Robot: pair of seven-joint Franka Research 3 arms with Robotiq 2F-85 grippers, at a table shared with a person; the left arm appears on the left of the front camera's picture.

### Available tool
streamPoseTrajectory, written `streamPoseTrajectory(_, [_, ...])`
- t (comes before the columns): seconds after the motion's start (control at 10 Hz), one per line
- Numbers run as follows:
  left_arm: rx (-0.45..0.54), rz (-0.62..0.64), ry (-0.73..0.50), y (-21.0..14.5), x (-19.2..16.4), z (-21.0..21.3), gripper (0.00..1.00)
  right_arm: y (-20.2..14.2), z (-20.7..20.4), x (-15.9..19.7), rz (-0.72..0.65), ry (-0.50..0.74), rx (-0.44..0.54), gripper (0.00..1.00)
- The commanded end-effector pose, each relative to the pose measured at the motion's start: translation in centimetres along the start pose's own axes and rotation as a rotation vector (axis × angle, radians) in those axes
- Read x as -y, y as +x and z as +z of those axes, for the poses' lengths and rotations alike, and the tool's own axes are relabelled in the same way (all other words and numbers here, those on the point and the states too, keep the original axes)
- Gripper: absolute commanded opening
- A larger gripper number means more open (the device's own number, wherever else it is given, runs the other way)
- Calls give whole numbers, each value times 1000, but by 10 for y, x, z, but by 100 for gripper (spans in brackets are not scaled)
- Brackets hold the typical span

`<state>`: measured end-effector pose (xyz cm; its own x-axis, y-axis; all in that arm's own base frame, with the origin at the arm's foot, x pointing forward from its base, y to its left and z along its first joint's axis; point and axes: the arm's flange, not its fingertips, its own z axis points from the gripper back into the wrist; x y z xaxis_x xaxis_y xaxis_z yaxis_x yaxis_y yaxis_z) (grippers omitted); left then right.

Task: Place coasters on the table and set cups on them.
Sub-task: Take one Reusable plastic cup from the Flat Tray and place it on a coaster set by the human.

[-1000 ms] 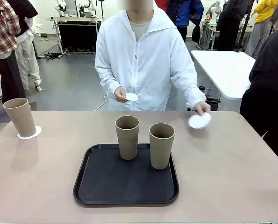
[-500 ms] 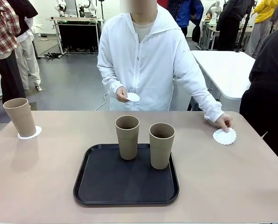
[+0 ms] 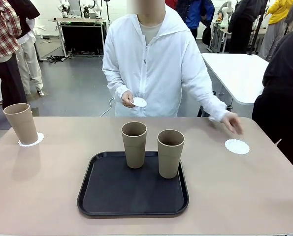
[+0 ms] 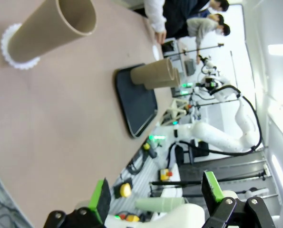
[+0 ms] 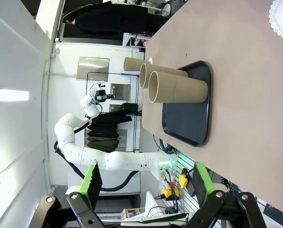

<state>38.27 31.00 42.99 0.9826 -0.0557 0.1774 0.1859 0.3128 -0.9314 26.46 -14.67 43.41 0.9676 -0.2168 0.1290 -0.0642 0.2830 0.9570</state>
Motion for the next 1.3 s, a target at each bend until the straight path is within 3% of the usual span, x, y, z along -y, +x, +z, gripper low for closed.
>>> streamPoseTrajectory(0.0, [8, 10, 1, 0, 2, 1, 100, 2, 0, 0, 9, 20, 4, 100])
streamPoseTrajectory(1.2, [8, 10, 1, 0, 2, 1, 100, 2, 0, 0, 9, 20, 4, 100])
